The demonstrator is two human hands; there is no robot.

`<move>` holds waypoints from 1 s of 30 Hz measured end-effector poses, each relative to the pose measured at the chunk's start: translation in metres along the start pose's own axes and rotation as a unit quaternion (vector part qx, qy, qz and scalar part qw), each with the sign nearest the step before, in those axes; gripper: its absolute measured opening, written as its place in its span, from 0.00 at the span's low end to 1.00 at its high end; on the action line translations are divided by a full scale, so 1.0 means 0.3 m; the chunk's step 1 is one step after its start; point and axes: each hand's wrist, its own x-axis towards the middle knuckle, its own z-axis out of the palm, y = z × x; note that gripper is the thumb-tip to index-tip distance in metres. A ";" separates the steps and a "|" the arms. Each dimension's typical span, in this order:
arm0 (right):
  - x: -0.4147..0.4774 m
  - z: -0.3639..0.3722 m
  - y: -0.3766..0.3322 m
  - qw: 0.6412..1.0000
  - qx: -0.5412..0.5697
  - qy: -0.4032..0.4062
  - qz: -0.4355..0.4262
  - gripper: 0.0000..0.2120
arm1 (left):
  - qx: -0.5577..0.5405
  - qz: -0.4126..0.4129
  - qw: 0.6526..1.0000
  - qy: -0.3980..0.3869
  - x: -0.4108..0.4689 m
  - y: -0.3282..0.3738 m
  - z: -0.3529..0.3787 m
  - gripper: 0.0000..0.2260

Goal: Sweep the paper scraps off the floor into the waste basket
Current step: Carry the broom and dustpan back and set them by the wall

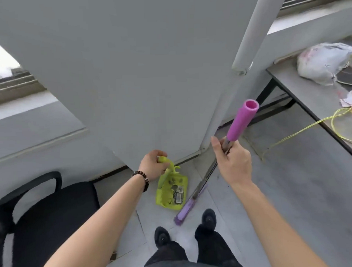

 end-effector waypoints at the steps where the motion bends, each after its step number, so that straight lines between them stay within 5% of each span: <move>1: 0.022 0.016 0.011 1.000 0.001 -0.005 0.007 0.23 | -0.003 -0.012 1.000 -0.005 0.033 0.009 0.002 0.08; 5: 0.064 0.084 0.103 0.997 -0.003 -0.076 0.033 0.22 | -0.080 -0.119 0.982 0.120 0.118 -0.017 0.028 0.14; 8: 0.055 0.118 0.192 0.987 0.001 -0.155 0.047 0.16 | -0.034 -0.190 0.956 0.222 0.117 -0.069 0.053 0.24; 12: 0.084 0.106 0.234 0.976 0.001 -0.217 -0.007 0.08 | -0.113 -0.216 0.924 0.296 0.127 -0.090 0.045 0.10; 14: 0.105 0.085 0.231 0.978 -0.007 -0.207 -0.017 0.10 | -0.142 -0.190 0.929 0.283 0.131 -0.075 0.047 0.09; 22: 0.111 0.003 0.157 0.983 0.012 -0.182 -0.018 0.13 | 0.046 -0.031 0.991 0.120 0.208 0.054 0.073 0.18; 27: 0.085 0.002 0.172 0.987 0.052 -0.143 0.045 0.28 | 0.166 0.050 0.982 0.073 0.298 0.176 0.063 0.17; 30: 0.077 0.018 0.182 0.986 0.088 -0.114 0.078 0.28 | 0.170 0.053 0.980 0.086 0.341 0.198 0.036 0.17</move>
